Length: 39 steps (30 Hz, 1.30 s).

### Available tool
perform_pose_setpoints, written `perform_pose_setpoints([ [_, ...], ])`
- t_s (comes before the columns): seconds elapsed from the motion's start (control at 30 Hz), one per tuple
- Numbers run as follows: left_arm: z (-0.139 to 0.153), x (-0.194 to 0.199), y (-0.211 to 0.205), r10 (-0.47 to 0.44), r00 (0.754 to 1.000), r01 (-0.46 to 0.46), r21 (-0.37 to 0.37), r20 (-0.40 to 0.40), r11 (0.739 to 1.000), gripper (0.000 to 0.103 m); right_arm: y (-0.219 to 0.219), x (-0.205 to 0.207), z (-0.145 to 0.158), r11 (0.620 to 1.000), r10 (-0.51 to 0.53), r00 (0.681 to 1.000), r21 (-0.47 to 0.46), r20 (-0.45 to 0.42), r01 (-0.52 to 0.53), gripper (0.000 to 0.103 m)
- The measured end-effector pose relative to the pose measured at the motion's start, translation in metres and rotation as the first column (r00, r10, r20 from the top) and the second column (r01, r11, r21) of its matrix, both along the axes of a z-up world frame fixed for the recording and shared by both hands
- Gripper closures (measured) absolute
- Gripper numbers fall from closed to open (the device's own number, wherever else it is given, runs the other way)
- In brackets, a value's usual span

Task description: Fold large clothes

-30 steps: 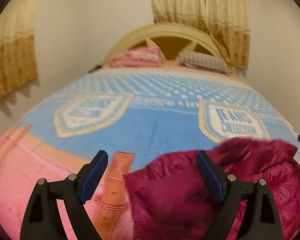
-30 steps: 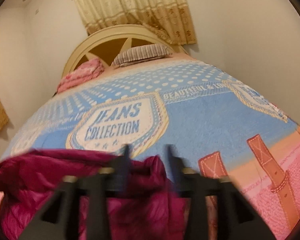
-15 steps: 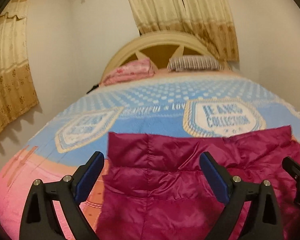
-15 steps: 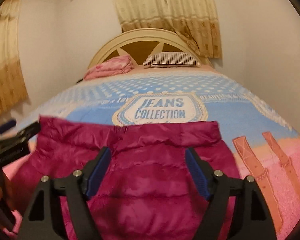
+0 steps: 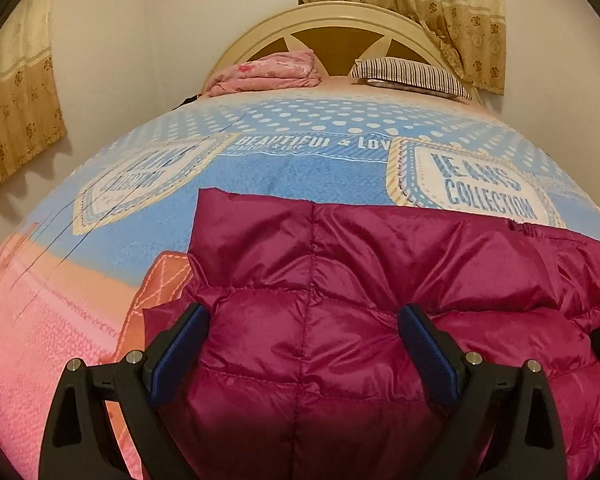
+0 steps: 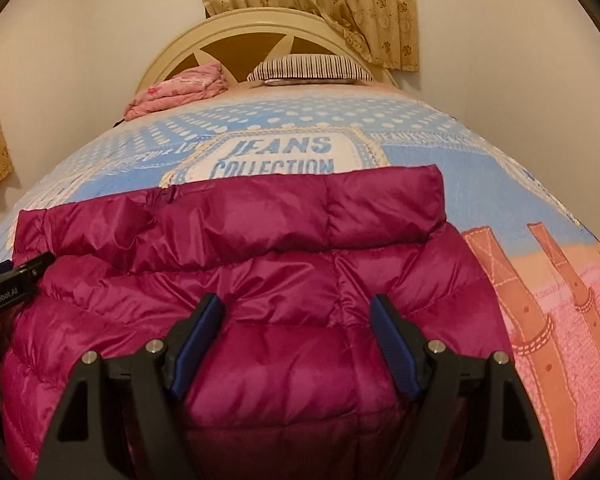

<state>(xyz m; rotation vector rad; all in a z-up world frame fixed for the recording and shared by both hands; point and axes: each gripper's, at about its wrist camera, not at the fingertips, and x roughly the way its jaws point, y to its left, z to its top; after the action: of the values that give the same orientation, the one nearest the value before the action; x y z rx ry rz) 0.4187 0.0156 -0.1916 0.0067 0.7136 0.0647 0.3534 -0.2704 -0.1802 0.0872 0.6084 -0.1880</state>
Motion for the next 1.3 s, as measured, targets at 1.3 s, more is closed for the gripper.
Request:
perform_pose_setpoints([
  [1.3, -0.022, 0.018, -0.001, 0.0, 0.994, 0.002, 0.02, -0.111, 1.0, 0.001, 0.0, 0.025, -0.016, 0.999, -0.034, 0.991, -0.004, -0.13, 0.034, 0.018],
])
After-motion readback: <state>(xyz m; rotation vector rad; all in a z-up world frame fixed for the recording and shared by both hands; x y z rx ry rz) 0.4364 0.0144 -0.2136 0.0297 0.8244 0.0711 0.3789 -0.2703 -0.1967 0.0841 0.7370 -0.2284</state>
